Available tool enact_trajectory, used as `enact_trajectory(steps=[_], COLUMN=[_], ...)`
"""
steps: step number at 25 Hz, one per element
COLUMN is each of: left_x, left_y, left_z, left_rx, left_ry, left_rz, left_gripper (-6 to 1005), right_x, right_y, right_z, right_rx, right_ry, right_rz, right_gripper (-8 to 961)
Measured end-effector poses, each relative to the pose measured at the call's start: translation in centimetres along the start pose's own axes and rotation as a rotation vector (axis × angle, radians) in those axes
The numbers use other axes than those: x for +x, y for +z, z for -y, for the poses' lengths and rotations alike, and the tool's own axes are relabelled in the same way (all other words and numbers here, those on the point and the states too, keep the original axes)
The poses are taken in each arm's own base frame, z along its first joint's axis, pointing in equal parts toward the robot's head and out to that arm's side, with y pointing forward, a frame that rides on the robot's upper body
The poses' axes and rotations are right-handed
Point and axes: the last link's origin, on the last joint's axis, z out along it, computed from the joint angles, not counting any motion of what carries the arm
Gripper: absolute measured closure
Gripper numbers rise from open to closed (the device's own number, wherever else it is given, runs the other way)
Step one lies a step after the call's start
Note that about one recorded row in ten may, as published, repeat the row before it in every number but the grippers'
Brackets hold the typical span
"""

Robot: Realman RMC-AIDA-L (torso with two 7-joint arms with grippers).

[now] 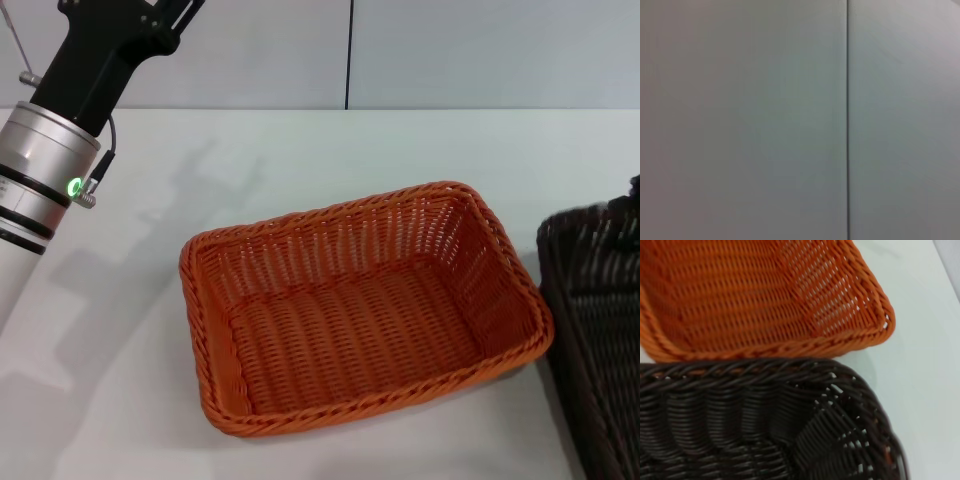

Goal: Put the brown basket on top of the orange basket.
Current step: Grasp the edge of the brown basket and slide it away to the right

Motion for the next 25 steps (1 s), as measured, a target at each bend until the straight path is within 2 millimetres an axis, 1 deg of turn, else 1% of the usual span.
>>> enact_trajectory(steps=[2,7,12,19,22,25], left_x=[0.0,-0.1,-0.1,0.0,0.0,0.1], left_y=[-0.2,-0.3,-0.5,-0.4,-0.4,-0.4], left_z=[0.3,0.4,0.6,0.6,0.7,0.8], left_rx=[0.011,0.017,0.023,0.025,0.026,0.027], left_ry=[0.001,0.003,0.004,0.005,0.006,0.007], left_rz=[0.003,0.006,0.006,0.003,0.002,0.001], left_gripper=[156,155,155,155,155,155], right_x=[0.1,0.8,1.1,1.2,1.0,0.6], right_y=[-1.1,-1.9,-1.5,-1.3,-1.7,-1.7], right_z=[-0.3,-0.8,-1.3,-1.4,-1.3,-1.2], right_rx=[-0.006,-0.012,-0.012,-0.006,0.021,0.024], right_ry=[0.016,0.057,0.080,0.092,0.114,0.128], right_rz=[0.021,-0.005,-0.012,-0.006,0.016,0.018], right_gripper=[509,598,696,836,837,837])
